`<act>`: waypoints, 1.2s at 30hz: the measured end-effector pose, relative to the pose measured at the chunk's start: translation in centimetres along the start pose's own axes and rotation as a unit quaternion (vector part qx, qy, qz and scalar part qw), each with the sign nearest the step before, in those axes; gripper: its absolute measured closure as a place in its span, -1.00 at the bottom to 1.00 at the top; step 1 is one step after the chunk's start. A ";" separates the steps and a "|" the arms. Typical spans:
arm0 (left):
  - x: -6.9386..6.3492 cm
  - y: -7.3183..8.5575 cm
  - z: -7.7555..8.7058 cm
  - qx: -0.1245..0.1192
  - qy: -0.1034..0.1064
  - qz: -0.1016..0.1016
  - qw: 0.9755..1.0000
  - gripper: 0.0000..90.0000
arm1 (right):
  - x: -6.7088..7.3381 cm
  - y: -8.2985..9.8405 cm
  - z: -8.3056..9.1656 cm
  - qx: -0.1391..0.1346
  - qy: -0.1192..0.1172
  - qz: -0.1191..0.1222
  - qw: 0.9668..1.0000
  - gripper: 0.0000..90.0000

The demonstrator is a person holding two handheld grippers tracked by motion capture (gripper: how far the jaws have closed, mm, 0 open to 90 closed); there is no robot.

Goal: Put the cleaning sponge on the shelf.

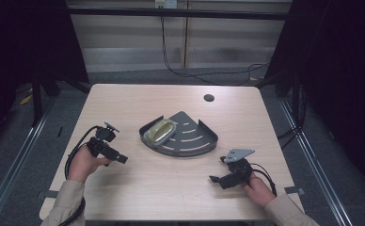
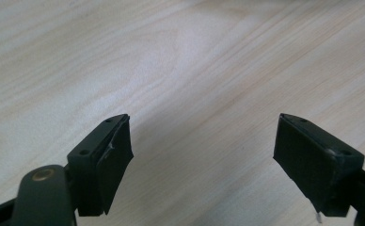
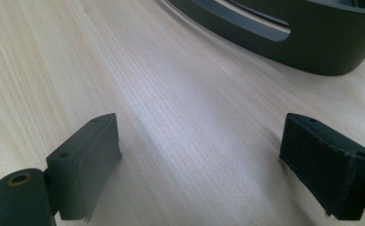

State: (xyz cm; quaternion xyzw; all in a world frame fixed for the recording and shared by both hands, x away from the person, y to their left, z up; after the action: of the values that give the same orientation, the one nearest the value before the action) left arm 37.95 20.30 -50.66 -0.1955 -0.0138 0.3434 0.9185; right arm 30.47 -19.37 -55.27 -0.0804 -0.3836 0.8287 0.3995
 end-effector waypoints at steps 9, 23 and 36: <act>-0.2 1.6 -1.0 -0.004 0.005 -0.001 1.000 -0.57 | 0.0 0.0 0.0 0.000 0.000 0.000 1.000 -0.73; -0.2 3.5 -1.5 -0.029 -0.015 -0.038 0.999 -0.61 | 0.0 0.0 0.0 0.000 0.000 0.000 1.000 -0.73; -0.7 4.4 -1.9 -0.062 -0.056 -0.095 0.992 -0.72 | 0.0 0.0 0.0 0.000 0.000 0.000 1.000 -0.73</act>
State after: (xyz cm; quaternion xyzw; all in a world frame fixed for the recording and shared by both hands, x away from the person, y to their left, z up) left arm 34.97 22.15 -53.98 -0.2306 -0.1053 0.2639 0.9306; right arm 30.47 -19.36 -55.27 -0.0805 -0.3836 0.8287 0.3995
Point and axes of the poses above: each handheld gripper's, and its own axes: z roughly backward along the jaws, y roughly out of its underside, x roughly to its left, the point moved 6 cm from there along -z, roughly forward along the jaws, and after that the axes turned 12 degrees about -z, right-handed, at the moved point
